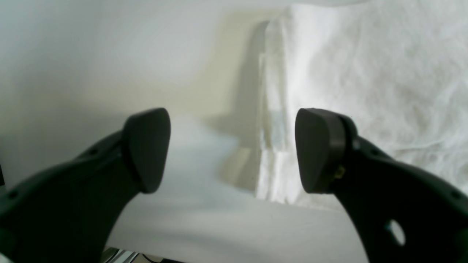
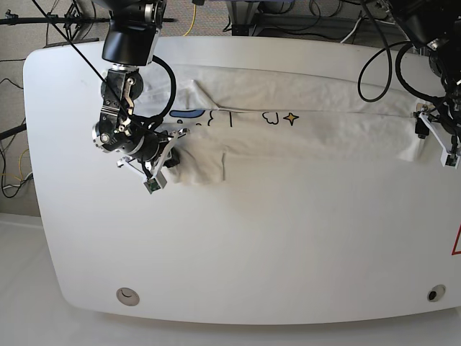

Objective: Fold the T-shirt properly
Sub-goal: 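Drag the sleeve with the right gripper toward the shirt's end and release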

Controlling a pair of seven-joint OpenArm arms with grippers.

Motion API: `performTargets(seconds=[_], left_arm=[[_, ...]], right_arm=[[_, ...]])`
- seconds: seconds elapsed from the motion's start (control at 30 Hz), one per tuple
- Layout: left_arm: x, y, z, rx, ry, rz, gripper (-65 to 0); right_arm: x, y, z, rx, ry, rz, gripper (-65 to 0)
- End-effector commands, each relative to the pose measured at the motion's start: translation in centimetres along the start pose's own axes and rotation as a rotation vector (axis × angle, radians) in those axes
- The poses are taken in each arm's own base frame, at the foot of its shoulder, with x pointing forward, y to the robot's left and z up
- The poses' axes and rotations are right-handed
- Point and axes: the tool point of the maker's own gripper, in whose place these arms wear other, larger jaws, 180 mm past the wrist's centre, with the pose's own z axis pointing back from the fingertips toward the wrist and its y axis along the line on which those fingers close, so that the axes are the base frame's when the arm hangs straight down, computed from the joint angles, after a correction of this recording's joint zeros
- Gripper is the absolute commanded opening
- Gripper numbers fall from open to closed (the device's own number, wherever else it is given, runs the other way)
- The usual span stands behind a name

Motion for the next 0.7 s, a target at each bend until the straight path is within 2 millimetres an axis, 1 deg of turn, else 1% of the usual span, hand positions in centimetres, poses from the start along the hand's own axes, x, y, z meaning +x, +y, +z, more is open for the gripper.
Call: performTargets(seconds=[0.0,0.27,0.37,0.67], left_arm=[[1.5,1.1,0.6,0.028,-0.048,-0.008,-16.5],[1.5,1.0,0.6,0.025,-0.047,-0.007,-16.5],[1.6,1.0,0.6,0.026,-0.050,-0.007,-16.5],[2.5,0.8,0.5,0.020,-0.091,-0.010,-16.5]], right_arm=[[1.1,-0.6,1.1,-0.034,-0.026,0.032,-65.0],[1.7,-1.0,3.8,-0.101,-0.016,0.092,-65.0],[1.4,-1.0,4.6,-0.121,0.005,0.107,-65.0],[1.4,-0.3,7.5,-0.174,-0.015,0.155,-65.0]])
